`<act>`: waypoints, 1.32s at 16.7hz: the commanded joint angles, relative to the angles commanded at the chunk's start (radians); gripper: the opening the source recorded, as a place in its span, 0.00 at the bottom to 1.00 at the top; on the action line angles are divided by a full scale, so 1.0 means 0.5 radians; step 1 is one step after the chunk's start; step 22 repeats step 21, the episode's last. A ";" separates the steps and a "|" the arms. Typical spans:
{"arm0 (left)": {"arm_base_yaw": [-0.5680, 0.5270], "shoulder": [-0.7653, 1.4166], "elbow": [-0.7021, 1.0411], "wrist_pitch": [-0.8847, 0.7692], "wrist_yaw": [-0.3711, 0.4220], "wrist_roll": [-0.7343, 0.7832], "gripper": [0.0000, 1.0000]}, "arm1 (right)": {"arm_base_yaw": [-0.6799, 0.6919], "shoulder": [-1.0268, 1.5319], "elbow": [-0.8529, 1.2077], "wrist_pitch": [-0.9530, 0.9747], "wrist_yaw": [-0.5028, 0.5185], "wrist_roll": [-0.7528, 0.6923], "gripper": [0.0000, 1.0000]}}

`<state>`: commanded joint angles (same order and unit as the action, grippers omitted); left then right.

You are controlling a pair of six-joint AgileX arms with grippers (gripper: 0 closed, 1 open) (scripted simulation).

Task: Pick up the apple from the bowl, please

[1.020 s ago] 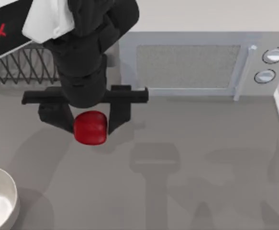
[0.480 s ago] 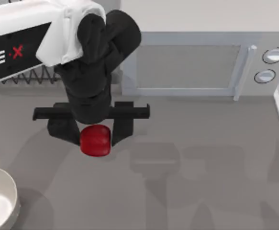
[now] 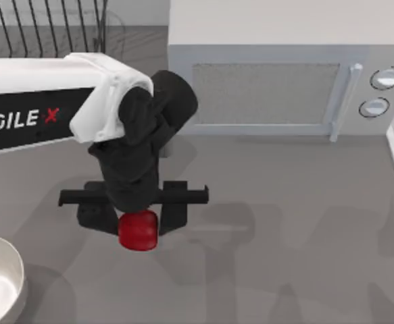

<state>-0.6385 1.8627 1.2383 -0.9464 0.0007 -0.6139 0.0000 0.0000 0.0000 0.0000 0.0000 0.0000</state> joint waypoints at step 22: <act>0.000 0.000 0.000 0.000 0.000 0.000 1.00 | 0.000 0.000 0.000 0.000 0.000 0.000 1.00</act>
